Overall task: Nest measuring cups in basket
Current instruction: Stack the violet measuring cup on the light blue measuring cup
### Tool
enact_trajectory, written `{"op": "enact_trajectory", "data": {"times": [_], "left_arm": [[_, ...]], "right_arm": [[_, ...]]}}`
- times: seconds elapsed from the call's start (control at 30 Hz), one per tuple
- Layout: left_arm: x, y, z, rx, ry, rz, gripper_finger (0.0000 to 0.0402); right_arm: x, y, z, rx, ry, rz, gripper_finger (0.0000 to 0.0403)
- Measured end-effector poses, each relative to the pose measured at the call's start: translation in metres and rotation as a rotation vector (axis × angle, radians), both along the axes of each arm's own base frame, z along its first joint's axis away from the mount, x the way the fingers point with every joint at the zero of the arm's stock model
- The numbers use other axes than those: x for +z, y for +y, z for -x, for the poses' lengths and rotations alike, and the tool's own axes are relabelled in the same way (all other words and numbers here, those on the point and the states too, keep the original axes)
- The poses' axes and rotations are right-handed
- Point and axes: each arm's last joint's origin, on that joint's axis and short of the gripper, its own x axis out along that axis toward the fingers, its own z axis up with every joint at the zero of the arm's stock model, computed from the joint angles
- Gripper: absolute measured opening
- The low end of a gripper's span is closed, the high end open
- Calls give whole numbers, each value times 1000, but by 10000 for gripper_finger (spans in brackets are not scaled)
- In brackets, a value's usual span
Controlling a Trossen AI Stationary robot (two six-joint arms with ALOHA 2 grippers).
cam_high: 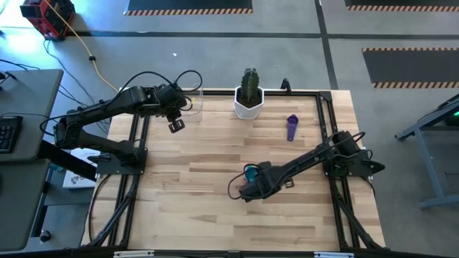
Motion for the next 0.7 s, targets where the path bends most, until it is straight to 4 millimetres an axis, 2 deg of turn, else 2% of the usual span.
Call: {"op": "enact_trajectory", "data": {"times": [0.17, 0.3, 0.53, 0.7], "left_arm": [[0, 0, 0, 0, 0, 0, 97], [0, 0, 0, 0, 0, 0, 97], [0, 0, 0, 0, 0, 0, 97], [0, 0, 0, -1, -1, 2, 97]], "right_arm": [[5, -3, 7, -20, 51, 26, 78], [21, -14, 13, -23, 34, 97, 78], [51, -56, 23, -37, 32, 231, 78], [60, -94, 29, 23, 60, 263, 78]]}}
